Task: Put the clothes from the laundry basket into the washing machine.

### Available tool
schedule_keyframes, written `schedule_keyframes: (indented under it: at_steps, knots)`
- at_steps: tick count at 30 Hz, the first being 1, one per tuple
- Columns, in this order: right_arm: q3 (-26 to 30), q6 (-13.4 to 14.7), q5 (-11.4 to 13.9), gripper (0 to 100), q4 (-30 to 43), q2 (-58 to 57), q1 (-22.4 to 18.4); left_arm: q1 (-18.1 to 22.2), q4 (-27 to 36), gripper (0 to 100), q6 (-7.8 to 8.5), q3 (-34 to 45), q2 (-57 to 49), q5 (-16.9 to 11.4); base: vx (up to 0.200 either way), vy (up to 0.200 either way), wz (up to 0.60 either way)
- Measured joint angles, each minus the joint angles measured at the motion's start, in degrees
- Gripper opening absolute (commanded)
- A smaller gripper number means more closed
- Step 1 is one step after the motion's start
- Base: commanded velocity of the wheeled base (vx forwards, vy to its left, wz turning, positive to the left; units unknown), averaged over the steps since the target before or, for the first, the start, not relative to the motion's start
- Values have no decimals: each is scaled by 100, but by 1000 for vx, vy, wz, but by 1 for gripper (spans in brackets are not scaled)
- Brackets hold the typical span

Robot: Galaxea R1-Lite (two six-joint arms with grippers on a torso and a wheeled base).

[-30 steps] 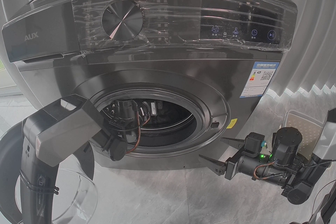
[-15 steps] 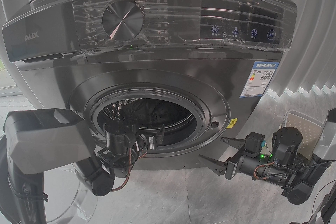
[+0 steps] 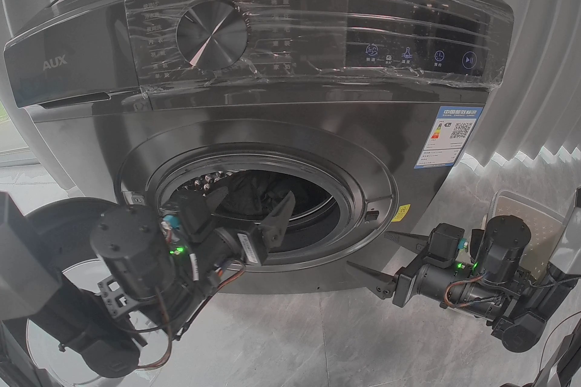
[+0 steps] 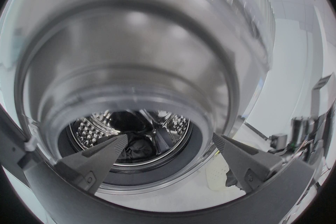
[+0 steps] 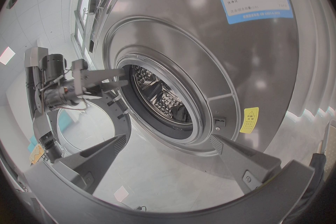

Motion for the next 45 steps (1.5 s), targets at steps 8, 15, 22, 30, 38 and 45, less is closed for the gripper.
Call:
schedule_keyframes:
  at_steps: [8, 15, 22, 30, 38, 45]
  knots:
    - [23, -2, 0, 100, 1, -152, 6, -4, -40, 100, -90, 764, -995, 277, -50, 0, 0]
    - [80, 0, -6, 100, 4, -282, 4, 27, -503, 100, -27, 926, -1052, 545, -200, 0, 0]
    - [207, -17, -22, 100, 41, -610, 9, 20, -578, 100, 121, 1092, -1012, 547, -86, 0, 0]
    - [386, -208, -41, 100, 67, -1285, -82, 7, -585, 100, 165, 1460, -1135, 551, -75, 0, 0]
    - [825, -382, -35, 100, 91, -2380, -652, -37, -578, 100, 299, 2252, -1548, 635, -150, 0, 0]
    - [1318, -488, -5, 100, 154, -3187, -1193, -63, -534, 100, 413, 2439, -1992, 1008, 0, 0, 0]
